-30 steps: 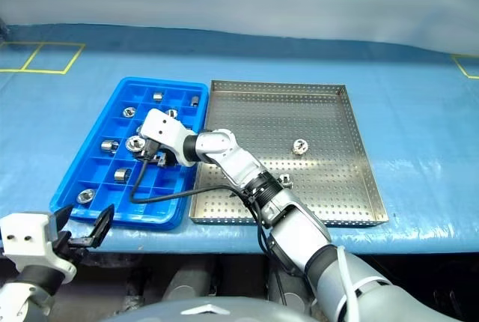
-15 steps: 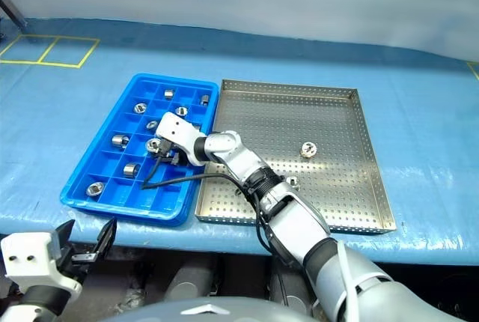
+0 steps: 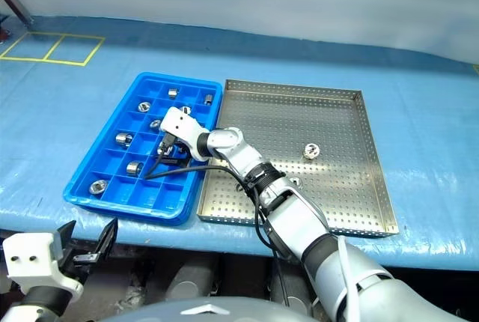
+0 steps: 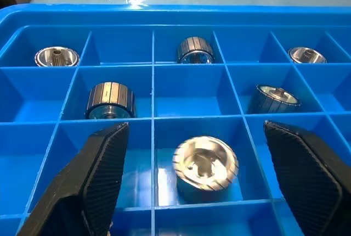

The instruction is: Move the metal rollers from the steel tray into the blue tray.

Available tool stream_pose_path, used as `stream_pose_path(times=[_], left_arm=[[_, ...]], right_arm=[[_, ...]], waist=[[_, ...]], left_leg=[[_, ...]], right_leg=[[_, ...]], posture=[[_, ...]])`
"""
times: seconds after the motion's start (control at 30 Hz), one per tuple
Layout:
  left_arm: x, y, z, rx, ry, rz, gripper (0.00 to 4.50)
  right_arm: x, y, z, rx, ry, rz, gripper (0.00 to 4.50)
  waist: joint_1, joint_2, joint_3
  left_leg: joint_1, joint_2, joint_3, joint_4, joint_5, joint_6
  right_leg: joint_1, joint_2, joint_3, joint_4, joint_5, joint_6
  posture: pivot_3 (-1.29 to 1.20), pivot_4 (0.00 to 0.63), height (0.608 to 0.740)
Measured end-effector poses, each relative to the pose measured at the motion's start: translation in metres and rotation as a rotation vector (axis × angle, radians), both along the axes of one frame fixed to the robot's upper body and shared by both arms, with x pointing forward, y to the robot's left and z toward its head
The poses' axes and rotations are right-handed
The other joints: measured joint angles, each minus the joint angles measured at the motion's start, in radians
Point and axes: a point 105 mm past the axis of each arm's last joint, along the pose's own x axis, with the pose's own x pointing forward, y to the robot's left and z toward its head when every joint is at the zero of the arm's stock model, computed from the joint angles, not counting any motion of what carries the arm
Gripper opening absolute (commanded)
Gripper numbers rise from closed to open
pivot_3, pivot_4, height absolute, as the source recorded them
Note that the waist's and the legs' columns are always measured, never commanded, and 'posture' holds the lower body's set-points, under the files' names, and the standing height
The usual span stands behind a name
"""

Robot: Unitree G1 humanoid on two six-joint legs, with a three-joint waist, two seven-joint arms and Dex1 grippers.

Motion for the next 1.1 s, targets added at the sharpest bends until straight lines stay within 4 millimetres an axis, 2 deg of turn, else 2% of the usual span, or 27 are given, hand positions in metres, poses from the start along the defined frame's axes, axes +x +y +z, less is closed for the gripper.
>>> stream_pose_path(times=[0.07, 0.23, 0.3, 0.37, 0.4, 0.5, 0.57, 0.67, 0.7, 0.83, 0.97, 1.1], left_arm=[[0.003, -0.001, 0.002, 0.005, -0.012, -0.012, 4.12], [0.028, -0.007, 0.016, 0.046, -0.088, -0.111, 4.12], [0.046, -0.014, 0.026, 0.057, -0.138, -0.185, 4.12], [0.064, -0.022, 0.032, 0.051, -0.176, -0.261, 4.12], [0.074, -0.027, 0.034, 0.052, -0.185, -0.307, 4.12], [0.102, -0.041, 0.038, 0.049, -0.195, -0.427, 4.12], [0.118, -0.049, 0.04, 0.047, -0.196, -0.491, 4.12], [0.143, -0.065, 0.046, 0.038, -0.216, -0.581, 4.12], [0.148, -0.069, 0.048, 0.033, -0.221, -0.601, 4.12], [0.164, -0.089, 0.045, 0.013, -0.201, -0.703, 4.12], [0.172, -0.103, 0.042, 0.005, -0.187, -0.779, 4.12], [0.173, -0.105, 0.042, 0.004, -0.191, -0.786, 4.12]], right_arm=[[-0.001, 0.003, 0.011, 0.035, -0.021, 0.007, 3.97], [-0.01, 0.011, 0.081, 0.234, -0.144, 0.034, 3.97], [-0.012, 0.006, 0.105, 0.289, -0.191, 0.008, 3.97], [-0.01, -0.01, 0.117, 0.341, -0.216, -0.063, 3.97], [-0.007, -0.021, 0.117, 0.34, -0.227, -0.11, 3.97], [0.014, -0.082, 0.106, 0.278, -0.265, -0.331, 3.97], [0.021, -0.12, 0.097, 0.243, -0.266, -0.464, 3.97], [0.013, -0.168, 0.083, 0.189, -0.258, -0.628, 3.97], [0.009, -0.177, 0.079, 0.174, -0.254, -0.66, 3.97], [-0.009, -0.196, 0.072, 0.142, -0.238, -0.742, 3.97], [-0.023, -0.198, 0.052, 0.123, -0.164, -0.772, 3.97], [-0.029, -0.19, 0.033, 0.102, -0.095, -0.759, 3.97]], waist=[[0.0, 0.001, 0.002], [-0.003, 0.007, 0.007], [-0.009, 0.007, 0.008], [-0.015, 0.008, 0.007], [-0.025, 0.007, 0.007], [-0.048, 0.006, 0.006], [-0.078, 0.006, 0.006], [-0.135, 0.006, 0.006], [-0.163, 0.006, 0.006], [-0.255, 0.009, 0.004], [-0.323, 0.009, 0.004], [-0.379, 0.009, 0.004]], left_leg=[[-0.001, 0.0, -0.001, 0.0, 0.0, 0.0], [-0.003, -0.001, -0.006, 0.0, 0.001, -0.002], [-0.003, -0.002, -0.008, 0.0, 0.002, -0.004], [-0.003, -0.004, -0.009, 0.0, 0.003, -0.005], [-0.003, -0.004, -0.008, 0.001, 0.003, -0.005], [-0.003, -0.012, -0.01, 0.003, 0.005, -0.009], [-0.003, -0.013, -0.009, 0.003, 0.005, -0.008], [-0.002, -0.012, -0.007, 0.002, 0.005, -0.007], [-0.002, -0.011, -0.006, 0.001, 0.004, -0.007], [-0.002, -0.01, -0.005, 0.0, 0.0, 0.0], [-0.002, -0.008, -0.006, 0.001, -0.001, 0.001], [-0.001, -0.009, -0.005, 0.003, -0.001, 0.002]], right_leg=[[0.0, 0.0, -0.001, 0.0, 0.0, 0.0], [0.0, 0.001, -0.004, 0.001, -0.001, -0.001], [0.0, 0.001, -0.004, 0.001, -0.001, -0.002], [0.002, 0.0, -0.006, 0.002, 0.0, -0.004], [0.003, 0.0, -0.005, 0.001, 0.001, -0.005], [0.004, -0.003, -0.004, 0.0, 0.003, -0.002], [0.004, -0.004, -0.002, 0.0, 0.003, -0.001], [0.003, -0.003, -0.001, 0.001, 0.006, 0.003], [0.001, -0.003, 0.0, 0.001, 0.006, 0.003], [0.0, -0.002, 0.002, 0.003, 0.006, 0.004], [0.001, -0.003, 0.004, 0.003, 0.007, 0.006], [0.002, -0.003, 0.009, 0.002, 0.008, 0.009]], posture=[[0.42, 0.15, 0.74], [0.26, 0.15, 0.74], [0.18, 0.15, 0.74], [0.1, 0.15, 0.74], [0.06, 0.15, 0.74], [-0.07, 0.15, 0.74], [-0.14, 0.15, 0.74], [-0.24, 0.15, 0.74], [-0.26, 0.15, 0.74], [-0.35, 0.15, 0.74], [-0.35, 0.15, 0.74], [-0.31, 0.15, 0.74]])
